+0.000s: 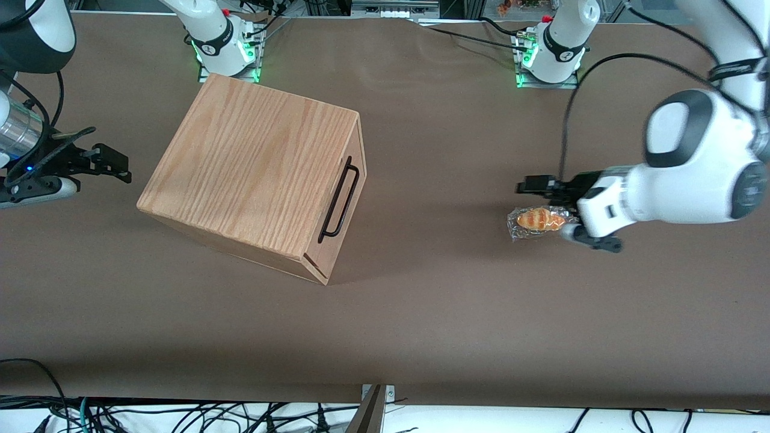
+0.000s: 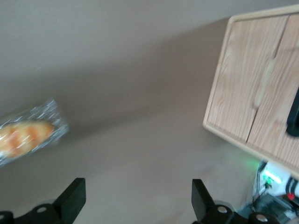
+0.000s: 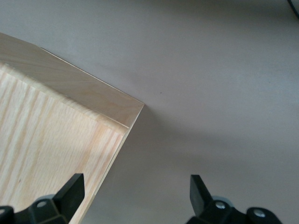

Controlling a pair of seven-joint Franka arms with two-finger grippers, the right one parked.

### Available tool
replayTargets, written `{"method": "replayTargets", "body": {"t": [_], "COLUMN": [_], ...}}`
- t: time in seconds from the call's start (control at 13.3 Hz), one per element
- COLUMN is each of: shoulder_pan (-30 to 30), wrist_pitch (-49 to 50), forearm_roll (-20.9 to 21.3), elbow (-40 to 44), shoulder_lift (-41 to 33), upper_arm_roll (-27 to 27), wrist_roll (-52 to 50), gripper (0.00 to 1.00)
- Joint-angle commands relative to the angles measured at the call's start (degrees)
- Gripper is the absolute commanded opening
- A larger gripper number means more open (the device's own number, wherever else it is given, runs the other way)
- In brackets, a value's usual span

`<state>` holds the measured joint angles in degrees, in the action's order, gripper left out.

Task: Open top drawer with left arm
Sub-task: 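Move the left gripper past the pastry to the drawer's black handle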

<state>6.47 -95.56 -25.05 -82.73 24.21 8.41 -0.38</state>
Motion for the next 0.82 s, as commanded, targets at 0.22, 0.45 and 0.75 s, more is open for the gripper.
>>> {"method": "replayTargets", "body": {"t": [0.22,0.45,0.75], "shoulder_pan": [13.99,20.49,25.16], "wrist_pitch": [-16.12,-24.65,-30.12], "forearm_roll": [-0.97,-0.62,-0.53], "elbow": [3.10,3.10,3.27], "shoulder_lift": [3.47,5.40,8.04], "upper_arm_roll": [-0.77,-0.85,-0.85], "wrist_roll": [-12.95,-18.58,-19.30], "gripper": [1.00,1.00,1.00]}}
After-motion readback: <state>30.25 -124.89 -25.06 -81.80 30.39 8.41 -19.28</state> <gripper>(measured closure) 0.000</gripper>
